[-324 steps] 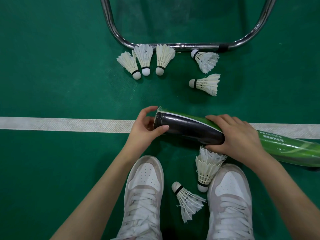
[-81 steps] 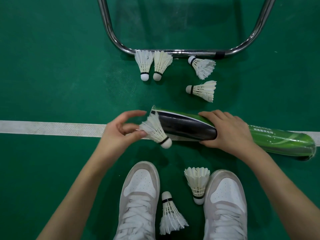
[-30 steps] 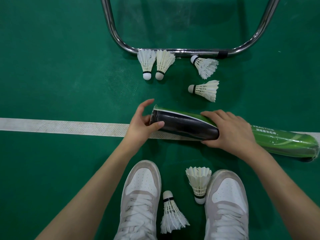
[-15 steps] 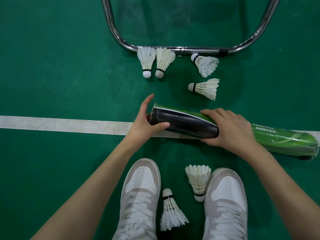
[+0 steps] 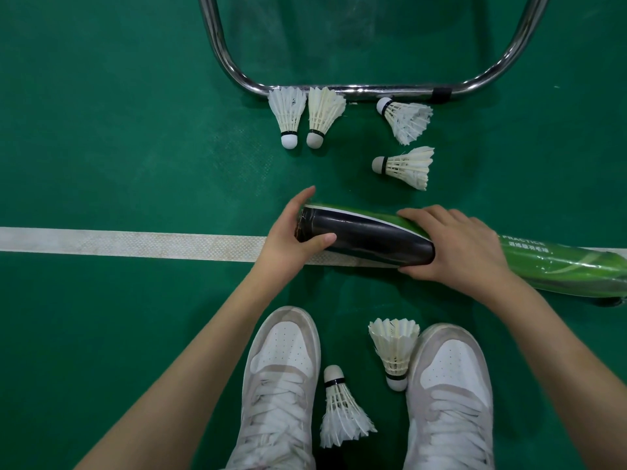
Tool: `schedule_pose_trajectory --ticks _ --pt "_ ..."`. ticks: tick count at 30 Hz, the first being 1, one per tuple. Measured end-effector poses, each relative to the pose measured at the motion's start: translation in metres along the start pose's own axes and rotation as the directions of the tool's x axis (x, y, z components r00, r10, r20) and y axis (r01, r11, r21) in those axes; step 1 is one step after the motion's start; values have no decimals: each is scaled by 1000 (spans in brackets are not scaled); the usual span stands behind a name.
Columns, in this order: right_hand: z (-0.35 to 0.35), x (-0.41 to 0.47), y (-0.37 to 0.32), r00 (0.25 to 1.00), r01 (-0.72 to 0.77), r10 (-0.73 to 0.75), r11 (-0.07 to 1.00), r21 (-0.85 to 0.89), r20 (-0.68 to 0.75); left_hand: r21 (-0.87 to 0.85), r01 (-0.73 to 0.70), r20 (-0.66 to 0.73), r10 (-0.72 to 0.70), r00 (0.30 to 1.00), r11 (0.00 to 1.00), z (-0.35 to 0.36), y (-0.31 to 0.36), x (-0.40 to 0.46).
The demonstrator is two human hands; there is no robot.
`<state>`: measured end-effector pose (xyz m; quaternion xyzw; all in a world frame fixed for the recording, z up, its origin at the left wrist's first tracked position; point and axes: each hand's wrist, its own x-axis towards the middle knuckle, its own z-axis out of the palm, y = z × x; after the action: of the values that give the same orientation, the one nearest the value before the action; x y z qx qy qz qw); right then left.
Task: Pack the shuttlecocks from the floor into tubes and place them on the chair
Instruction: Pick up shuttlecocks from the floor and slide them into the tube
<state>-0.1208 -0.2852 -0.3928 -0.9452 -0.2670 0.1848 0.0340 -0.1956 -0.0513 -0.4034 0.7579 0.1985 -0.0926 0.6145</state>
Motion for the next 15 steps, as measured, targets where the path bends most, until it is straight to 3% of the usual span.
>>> schedule_pose_trajectory --ticks 4,8,11,15 --pt "1 1 -1 1000 8 -8 1000 3 -8 -34 -58 -219 50 975 998 0 -2 -15" --pt "2 1 -1 1000 4 -4 1000 1 -10 -149 -111 -311 60 949 983 -2 0 -27" --pt "2 2 -2 1000 5 -5 1000 2 -16 -215 -118 -278 55 959 969 -2 5 -31" --pt "2 2 -1 1000 5 -5 1000 0 -19 -300 -56 -101 27 995 952 6 11 -39"
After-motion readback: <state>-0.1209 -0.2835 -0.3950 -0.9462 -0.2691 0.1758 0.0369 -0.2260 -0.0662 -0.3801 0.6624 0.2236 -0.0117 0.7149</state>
